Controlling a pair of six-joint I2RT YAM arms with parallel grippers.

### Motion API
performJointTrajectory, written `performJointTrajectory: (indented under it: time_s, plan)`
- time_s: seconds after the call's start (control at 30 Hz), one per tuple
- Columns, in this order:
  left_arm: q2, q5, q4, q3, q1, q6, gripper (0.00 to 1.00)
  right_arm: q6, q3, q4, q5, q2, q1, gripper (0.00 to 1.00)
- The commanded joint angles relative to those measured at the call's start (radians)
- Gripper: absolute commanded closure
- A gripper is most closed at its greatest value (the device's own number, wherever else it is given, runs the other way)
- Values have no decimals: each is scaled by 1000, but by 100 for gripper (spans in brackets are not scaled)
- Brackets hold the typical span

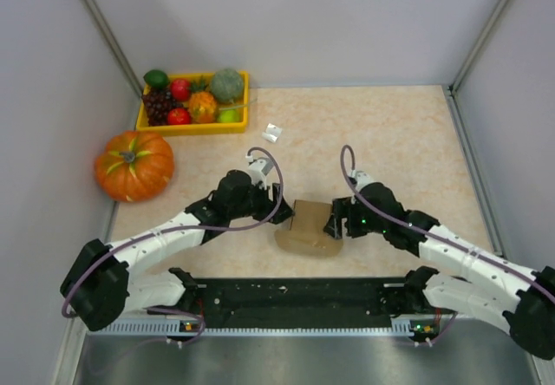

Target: Fold the paper box

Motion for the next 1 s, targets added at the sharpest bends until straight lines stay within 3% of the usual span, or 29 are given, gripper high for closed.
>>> performJointTrajectory:
  time_s: [0.0, 0.03, 0.13, 0.17, 0.23, 0.3, 0.43, 0.53, 0.7, 0.97]
  plan:
    - [3, -31, -33, -43, 49, -3, 34, -180, 223, -185, 327, -52, 278, 23]
    - [-26, -51, -12, -61, 59, -18, 33, -201, 249, -206, 402, -14, 449, 20]
    - [-172, -161, -18, -132, 103, -81, 27, -290, 316, -242, 677, 130, 680, 18]
    - [-233, -206, -44, -150, 109, -98, 25, -325, 341, -247, 825, 179, 813, 17]
    - [-276, -239, -90, -163, 145, -117, 22, -364, 364, -258, 921, 296, 890, 16]
    - [-287, -54, -14, -192, 203, -130, 21, -364, 401, -269, 1001, 432, 912, 16]
    - [-171, 145, 137, -210, 220, -166, 16, -258, 479, -293, 959, 412, 842, 17]
    - [-53, 195, 143, -172, 221, -137, 16, -159, 473, -276, 764, 313, 673, 19]
    - [58, 263, 318, -186, 220, -196, 18, -39, 355, -185, 437, 157, 365, 26]
    - [197, 297, 447, -190, 217, -264, 20, 33, 96, 79, -15, 77, 47, 37]
